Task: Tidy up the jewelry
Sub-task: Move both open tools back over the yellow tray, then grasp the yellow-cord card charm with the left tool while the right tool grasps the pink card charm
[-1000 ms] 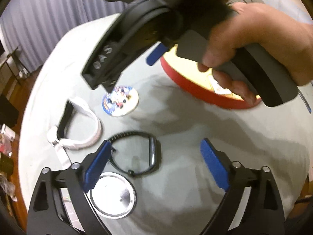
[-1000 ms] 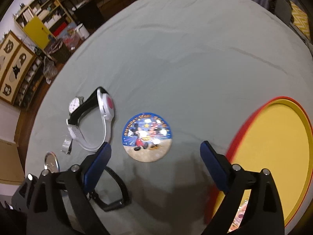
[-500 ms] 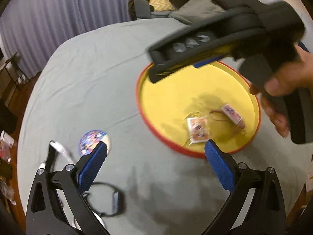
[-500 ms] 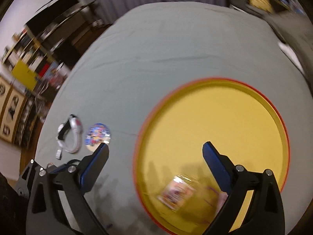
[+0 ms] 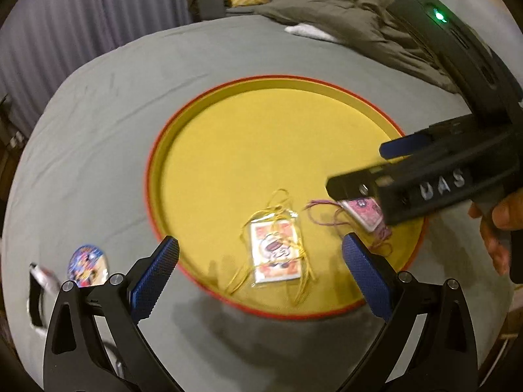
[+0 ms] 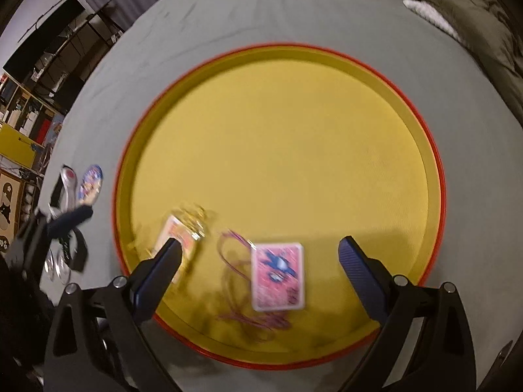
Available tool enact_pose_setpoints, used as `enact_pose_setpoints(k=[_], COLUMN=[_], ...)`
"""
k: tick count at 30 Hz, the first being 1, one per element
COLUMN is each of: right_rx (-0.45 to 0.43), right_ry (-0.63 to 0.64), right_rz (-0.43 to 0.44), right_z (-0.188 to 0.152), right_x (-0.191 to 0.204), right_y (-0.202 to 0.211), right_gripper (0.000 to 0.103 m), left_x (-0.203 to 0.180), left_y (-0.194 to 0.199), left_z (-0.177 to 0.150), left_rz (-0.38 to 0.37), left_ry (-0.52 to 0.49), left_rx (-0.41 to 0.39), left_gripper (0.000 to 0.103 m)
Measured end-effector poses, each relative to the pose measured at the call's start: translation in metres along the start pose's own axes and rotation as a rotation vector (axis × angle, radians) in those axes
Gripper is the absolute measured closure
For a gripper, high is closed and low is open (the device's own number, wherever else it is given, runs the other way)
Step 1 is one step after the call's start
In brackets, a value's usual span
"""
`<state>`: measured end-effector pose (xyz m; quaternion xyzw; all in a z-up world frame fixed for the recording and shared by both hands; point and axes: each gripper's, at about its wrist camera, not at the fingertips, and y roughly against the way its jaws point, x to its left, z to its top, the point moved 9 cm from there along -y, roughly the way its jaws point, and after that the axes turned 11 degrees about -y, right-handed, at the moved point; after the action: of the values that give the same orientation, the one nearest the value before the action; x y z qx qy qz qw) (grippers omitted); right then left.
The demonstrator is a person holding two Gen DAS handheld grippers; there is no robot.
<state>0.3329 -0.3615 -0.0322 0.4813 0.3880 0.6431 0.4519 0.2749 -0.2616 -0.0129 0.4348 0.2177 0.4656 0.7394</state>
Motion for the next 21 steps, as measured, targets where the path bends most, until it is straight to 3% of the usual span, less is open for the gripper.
enact_pose_setpoints(k=[11,16,21], right_rx=[0.072,0.066,0.041], right_ry=[0.028,0.08,0.139], right_rz=[0.015,-0.037,-0.148], right_z=[-0.019,-0.02,-0.024], right_x=[-0.019,-0.015,-0.009], right_y=[-0.019,-0.024,-0.028], right_gripper=[0.011,0.011,0.022], left_x=[-0.012,-0.015,-0.021], left_y=[-0.03,-0.045,-0.052], left_z=[-0.005,-0.009,-0.009], left_rz=[-0.04,-0.052,-0.041], left_ry=[-0.049,-0.059,-0.068], left_rx=[0.071,0.106,0.124], left_gripper=[0.006,0.014,0.017])
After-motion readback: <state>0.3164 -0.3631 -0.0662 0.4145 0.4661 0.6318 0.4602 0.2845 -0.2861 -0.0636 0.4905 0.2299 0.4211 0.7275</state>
